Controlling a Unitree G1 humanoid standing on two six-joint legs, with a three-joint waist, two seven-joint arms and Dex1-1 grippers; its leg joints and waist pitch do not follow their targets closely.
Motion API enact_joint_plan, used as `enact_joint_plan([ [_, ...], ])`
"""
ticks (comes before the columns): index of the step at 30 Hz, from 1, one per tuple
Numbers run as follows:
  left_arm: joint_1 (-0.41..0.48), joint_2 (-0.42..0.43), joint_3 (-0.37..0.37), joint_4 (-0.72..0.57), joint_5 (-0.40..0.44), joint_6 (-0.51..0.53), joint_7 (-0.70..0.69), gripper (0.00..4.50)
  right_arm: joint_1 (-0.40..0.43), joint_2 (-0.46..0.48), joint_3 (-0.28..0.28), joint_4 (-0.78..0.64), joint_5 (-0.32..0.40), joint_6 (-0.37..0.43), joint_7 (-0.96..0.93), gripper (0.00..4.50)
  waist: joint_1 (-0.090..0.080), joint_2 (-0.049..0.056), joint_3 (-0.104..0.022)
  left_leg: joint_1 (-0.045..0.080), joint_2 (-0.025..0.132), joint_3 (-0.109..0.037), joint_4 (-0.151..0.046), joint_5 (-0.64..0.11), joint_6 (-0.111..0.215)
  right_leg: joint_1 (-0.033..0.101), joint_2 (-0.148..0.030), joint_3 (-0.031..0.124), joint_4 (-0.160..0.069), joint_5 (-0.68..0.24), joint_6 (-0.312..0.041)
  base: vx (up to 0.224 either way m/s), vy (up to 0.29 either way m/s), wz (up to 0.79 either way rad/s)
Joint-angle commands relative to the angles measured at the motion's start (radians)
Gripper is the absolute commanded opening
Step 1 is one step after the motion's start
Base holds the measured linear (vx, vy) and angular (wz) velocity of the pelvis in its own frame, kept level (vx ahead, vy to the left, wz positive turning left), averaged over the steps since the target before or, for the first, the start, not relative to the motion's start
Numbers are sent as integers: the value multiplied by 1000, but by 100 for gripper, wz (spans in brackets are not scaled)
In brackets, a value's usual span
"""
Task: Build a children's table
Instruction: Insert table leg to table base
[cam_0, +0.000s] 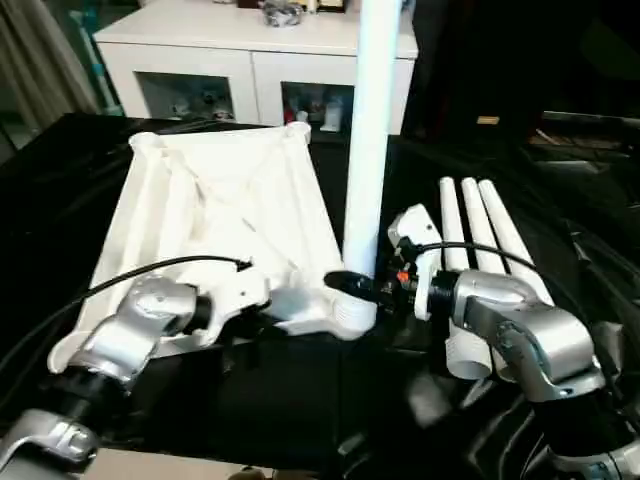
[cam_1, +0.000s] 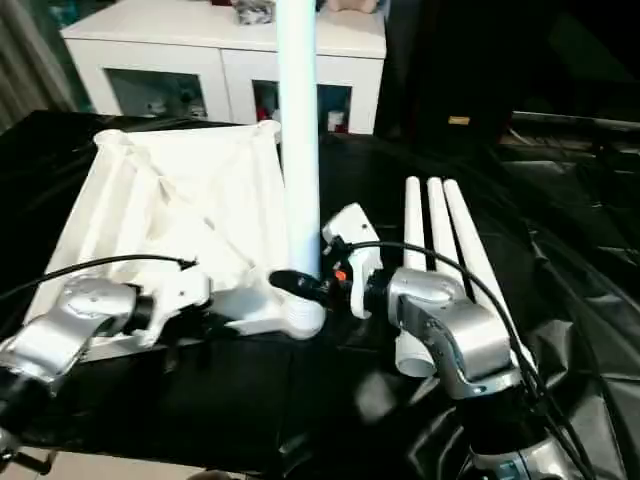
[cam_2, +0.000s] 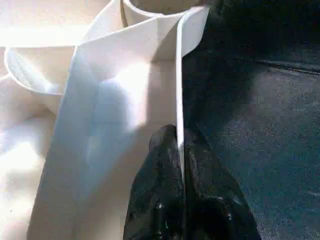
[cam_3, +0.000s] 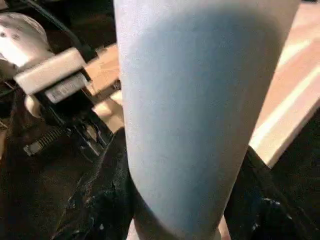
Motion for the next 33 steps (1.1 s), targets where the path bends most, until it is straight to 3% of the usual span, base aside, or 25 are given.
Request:
enact_joint_plan([
  [1,0,-29,0,10,-21,-22,2,0,-26,9,-9,15,-11,-20,-13,186,-4,-8,-59,16,32,-10,-75,-226,-9,33,-72,44,-85,-284,-145,0,0,0],
  [10,-3,-49,33,6,-38,-22,5,0,-78,64,-12,151,-32,-78,-31,186,-3,-11,-62,14,33,-9,-75,-208,-4,35,-73,43,-80,-241,-155,0,0,0],
  [19,17,-43,48,-13,-36,-23,8,0,-88,68,2,219,-67,-133,-17,185,-5,-13,-57,13,33,-10,-77,-224,0,32,-73,43,-85,-283,-144,0,0,0],
  [29,6,-30,44,3,-9,-30,1,0,-85,45,13,247,-82,-137,5,185,-12,-12,-51,14,33,-10,-81,-251,0,30,-73,44,-90,-315,-143,0,0,0],
  [33,-2,-33,48,13,-8,-35,4,0,-85,68,-20,272,-71,-154,-15,185,-13,-10,-49,14,32,-11,-82,-261,-2,29,-73,44,-91,-323,-143,0,0,0],
])
